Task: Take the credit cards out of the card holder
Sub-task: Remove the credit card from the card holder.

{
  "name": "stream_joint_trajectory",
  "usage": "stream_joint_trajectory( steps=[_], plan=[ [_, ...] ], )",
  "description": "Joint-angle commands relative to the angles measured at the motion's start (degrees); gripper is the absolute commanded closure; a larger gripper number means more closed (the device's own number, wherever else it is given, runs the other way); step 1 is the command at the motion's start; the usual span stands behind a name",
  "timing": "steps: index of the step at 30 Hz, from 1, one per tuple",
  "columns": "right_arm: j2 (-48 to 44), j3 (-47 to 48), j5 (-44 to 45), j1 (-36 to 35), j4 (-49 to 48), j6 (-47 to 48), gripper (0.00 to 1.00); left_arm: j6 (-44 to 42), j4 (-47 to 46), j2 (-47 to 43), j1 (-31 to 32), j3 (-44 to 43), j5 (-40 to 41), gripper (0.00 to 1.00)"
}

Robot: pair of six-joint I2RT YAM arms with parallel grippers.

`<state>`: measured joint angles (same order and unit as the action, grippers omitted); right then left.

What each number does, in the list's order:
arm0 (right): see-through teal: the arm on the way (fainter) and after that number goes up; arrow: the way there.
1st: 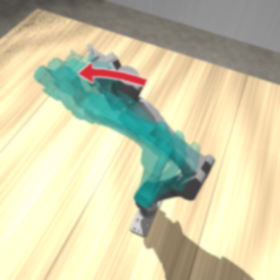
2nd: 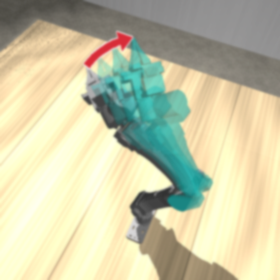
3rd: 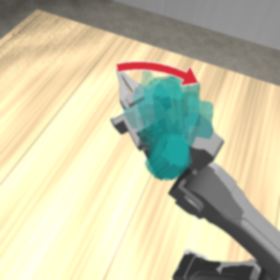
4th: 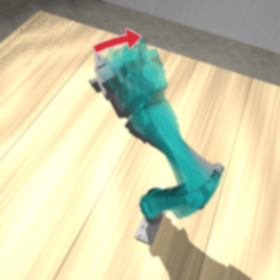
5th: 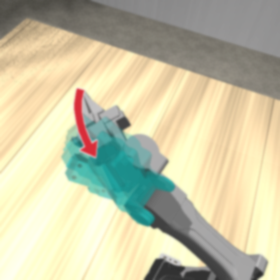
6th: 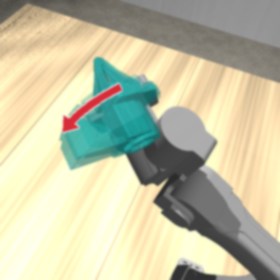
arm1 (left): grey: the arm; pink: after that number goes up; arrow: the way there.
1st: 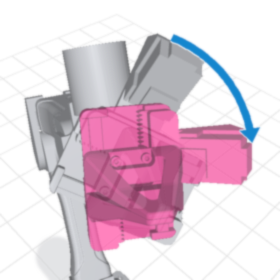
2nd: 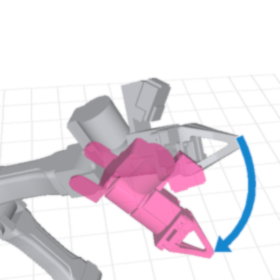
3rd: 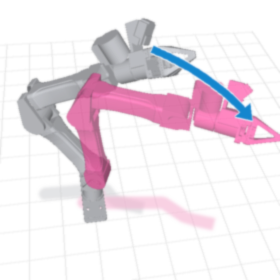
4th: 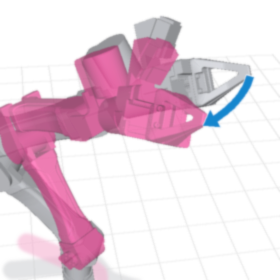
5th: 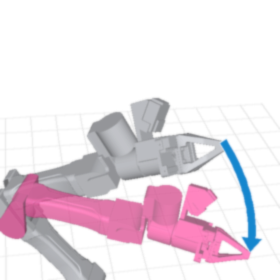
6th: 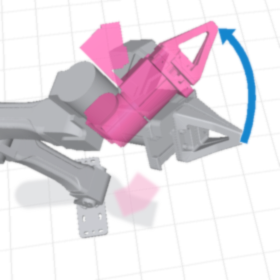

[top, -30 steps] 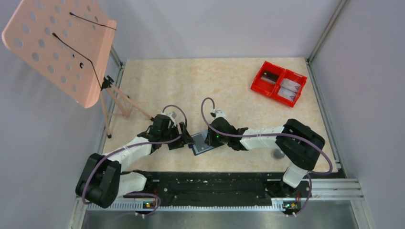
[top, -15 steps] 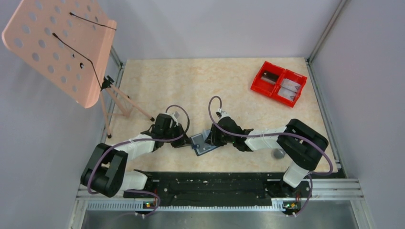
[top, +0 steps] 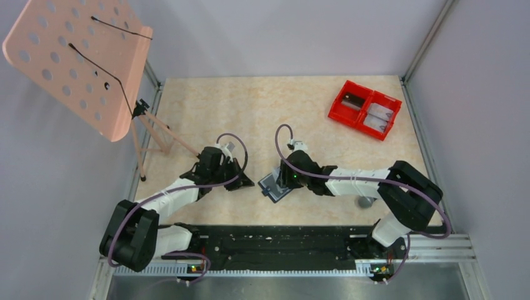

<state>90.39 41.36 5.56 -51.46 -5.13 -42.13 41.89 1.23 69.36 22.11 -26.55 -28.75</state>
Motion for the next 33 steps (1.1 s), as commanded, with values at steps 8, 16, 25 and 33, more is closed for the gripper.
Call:
stream_joint_trajectory(
  steps=[8,16,25,33],
  plan=[
    [-3.30,3.81,6.34,2.75,7.07,6.25,0.53,2.76,-4.66,-0.79,0.69,1.48,-0.32,0.61],
    [-4.78,3.05,6.31,6.77,8.13,8.09,0.53,5.47,-9.48,3.55,3.58,1.35,1.07,0.43],
    [-11.75,5.86,5.97,7.08,14.28,10.69,0.55,7.08,-13.10,10.55,5.99,-0.43,1.36,0.41],
    [-11.90,3.69,-13.62,6.36,1.56,10.26,0.59,8.42,-15.22,13.64,7.05,-1.04,1.01,0.40]
  ],
)
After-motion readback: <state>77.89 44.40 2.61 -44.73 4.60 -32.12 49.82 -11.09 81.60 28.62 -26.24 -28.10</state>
